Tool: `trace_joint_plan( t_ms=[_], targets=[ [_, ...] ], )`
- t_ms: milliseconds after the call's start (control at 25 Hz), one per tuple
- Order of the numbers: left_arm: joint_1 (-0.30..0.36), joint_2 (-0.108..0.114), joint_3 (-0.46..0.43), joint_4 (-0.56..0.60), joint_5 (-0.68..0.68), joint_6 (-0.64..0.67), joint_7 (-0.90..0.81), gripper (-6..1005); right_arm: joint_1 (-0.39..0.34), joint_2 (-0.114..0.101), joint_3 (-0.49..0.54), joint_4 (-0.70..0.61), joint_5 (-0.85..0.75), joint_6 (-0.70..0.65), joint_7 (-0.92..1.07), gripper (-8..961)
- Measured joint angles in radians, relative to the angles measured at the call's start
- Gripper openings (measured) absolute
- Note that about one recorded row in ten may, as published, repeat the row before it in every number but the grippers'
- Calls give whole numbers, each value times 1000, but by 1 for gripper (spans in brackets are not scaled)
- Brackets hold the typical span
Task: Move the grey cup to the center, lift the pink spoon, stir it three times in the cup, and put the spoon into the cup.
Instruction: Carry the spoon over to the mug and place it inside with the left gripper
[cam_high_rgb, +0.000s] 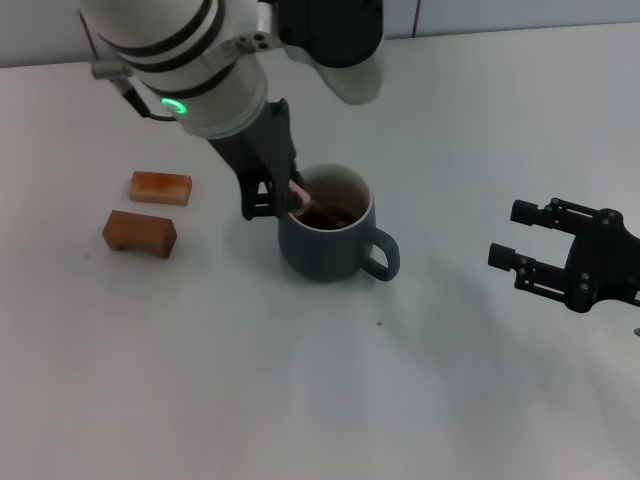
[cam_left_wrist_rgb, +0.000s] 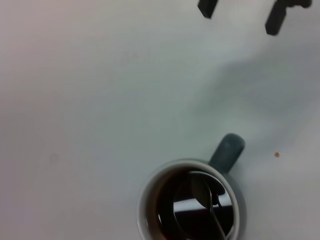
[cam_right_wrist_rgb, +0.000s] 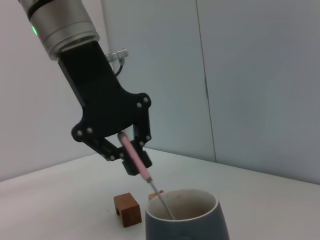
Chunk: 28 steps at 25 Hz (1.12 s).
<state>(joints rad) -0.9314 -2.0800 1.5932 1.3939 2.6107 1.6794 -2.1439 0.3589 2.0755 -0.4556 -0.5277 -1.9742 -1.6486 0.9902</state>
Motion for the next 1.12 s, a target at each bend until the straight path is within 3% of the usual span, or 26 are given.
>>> trace_joint_plan(
  t_ms=[280,800,1120],
  targets=[
    [4,0,17,-26,37,-70,-13,132,0,0,0,0,0,-2,11,659],
    [12,0,-35,9,-1,46,-6,132,0,0,-1,0,0,-2,13,659],
    [16,0,3,-7,-11,-53,-11,131,0,1,-1,2,0,-7,13,660]
  ],
)
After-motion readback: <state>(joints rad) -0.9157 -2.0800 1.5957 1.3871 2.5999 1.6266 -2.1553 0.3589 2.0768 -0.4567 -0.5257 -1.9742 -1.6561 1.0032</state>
